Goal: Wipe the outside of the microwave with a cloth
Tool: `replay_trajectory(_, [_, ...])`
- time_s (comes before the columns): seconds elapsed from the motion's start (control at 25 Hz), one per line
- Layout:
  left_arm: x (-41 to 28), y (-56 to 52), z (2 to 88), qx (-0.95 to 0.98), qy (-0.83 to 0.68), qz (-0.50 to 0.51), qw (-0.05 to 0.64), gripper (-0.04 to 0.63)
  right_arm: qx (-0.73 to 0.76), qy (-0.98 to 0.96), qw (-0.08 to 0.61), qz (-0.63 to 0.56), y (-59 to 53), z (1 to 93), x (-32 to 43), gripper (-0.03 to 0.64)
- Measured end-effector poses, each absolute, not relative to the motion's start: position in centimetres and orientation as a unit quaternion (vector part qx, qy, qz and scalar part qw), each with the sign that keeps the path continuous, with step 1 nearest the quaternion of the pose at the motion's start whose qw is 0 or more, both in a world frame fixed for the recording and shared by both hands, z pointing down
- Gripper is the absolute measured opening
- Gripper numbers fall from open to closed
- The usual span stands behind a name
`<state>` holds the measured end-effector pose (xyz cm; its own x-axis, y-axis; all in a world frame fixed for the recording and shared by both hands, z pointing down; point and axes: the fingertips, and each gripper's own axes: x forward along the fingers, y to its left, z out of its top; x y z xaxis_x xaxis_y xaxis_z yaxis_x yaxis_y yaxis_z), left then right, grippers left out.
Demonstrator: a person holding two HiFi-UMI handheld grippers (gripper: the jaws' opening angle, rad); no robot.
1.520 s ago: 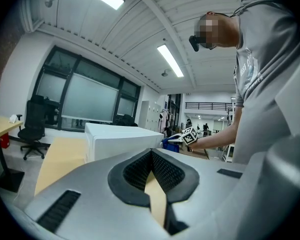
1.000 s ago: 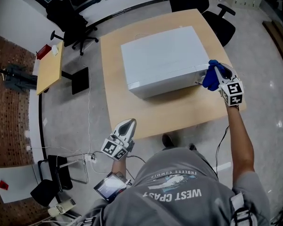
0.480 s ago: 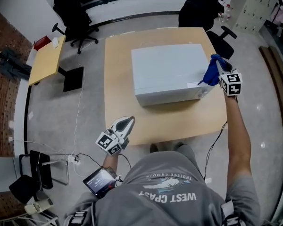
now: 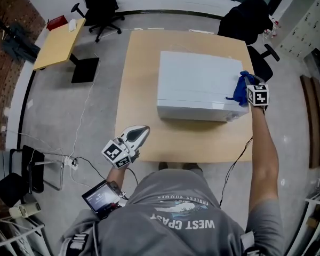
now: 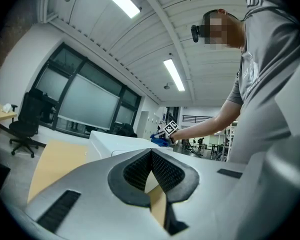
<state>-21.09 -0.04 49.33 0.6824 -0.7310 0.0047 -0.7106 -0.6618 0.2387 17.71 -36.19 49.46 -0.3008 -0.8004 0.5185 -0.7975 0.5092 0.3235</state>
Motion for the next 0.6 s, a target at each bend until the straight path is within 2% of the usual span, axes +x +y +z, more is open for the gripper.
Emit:
replay_trajectory(0.28, [-21.9, -1.2, 49.7, 0.900, -0.414, -0.062, 0.119, 0.023, 0.443, -0.823, 0.354, 0.012, -36.3, 51.8, 11.6, 0.070])
replay_trajectory(0.6, [-23.7, -1.2, 50.8, 0.890, -0.433, -0.080, 0.121, 0.023, 0.362, -0.862, 0.354, -0.015, -35.3, 52.2, -1.7, 0.069])
